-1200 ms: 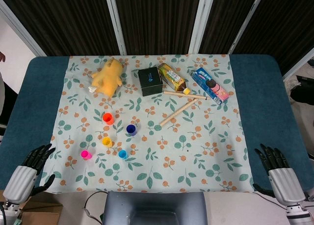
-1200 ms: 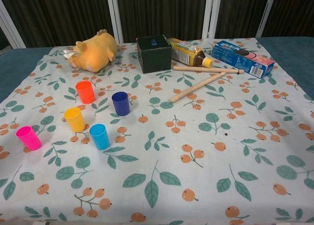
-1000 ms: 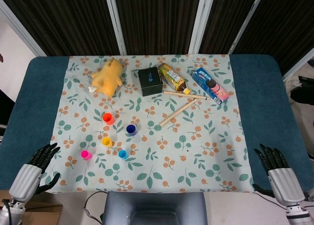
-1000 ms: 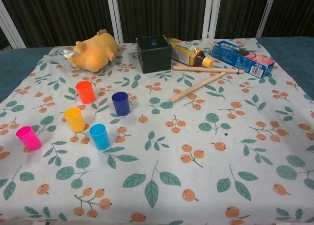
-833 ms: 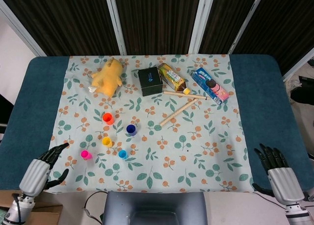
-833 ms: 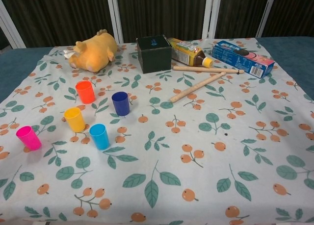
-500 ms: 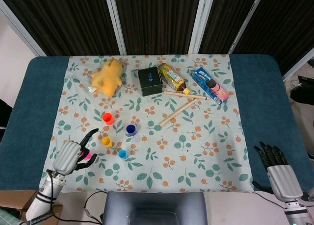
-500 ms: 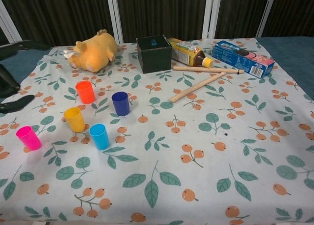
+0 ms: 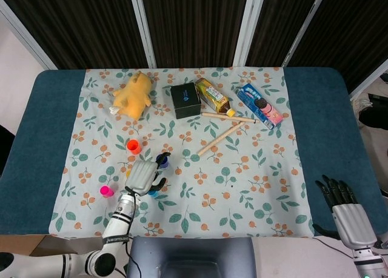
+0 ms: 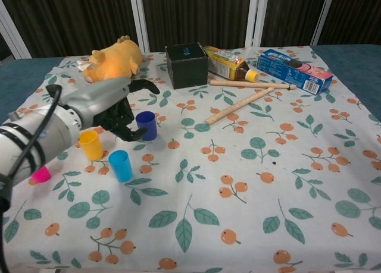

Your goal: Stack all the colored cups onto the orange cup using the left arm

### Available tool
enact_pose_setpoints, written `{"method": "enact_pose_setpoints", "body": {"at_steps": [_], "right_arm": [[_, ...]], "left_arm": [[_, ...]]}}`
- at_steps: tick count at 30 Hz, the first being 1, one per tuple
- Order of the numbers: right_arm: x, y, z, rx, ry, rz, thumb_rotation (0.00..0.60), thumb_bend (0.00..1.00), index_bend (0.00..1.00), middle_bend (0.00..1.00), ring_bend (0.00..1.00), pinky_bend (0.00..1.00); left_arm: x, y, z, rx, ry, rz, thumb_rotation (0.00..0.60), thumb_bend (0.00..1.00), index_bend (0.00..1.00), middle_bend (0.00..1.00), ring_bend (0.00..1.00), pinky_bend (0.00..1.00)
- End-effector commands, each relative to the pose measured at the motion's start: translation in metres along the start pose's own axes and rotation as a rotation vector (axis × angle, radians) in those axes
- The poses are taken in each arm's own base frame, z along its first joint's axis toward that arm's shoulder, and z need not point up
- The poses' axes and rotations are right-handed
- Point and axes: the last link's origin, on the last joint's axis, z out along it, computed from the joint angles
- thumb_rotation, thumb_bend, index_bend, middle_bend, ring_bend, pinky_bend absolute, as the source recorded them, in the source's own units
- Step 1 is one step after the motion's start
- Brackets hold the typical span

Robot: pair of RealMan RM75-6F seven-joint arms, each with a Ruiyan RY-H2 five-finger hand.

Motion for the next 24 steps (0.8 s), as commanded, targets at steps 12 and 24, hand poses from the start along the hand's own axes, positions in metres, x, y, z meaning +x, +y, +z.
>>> {"method": "enact_pose_setpoints", "body": {"at_steps": [12, 24], "right_arm": [[0.009, 0.005, -0.008, 0.011, 0.024, 0.028, 0.600, 0.11, 0.00, 0.00, 0.00, 0.00], [0.010, 0.005, -0.008, 0.015, 0.027, 0.033, 0.600, 0.11, 0.00, 0.00, 0.00, 0.00]], "left_arm": [[-0.022, -0.008, 0.039, 0.135, 0.016, 0.112, 0.600, 0.36, 0.24, 1.00, 1.00, 1.00], [-0.024, -0.017, 0.045, 0.152, 0.011, 0.089, 0.600, 0.35, 0.33, 1.00, 1.00, 1.00]]}}
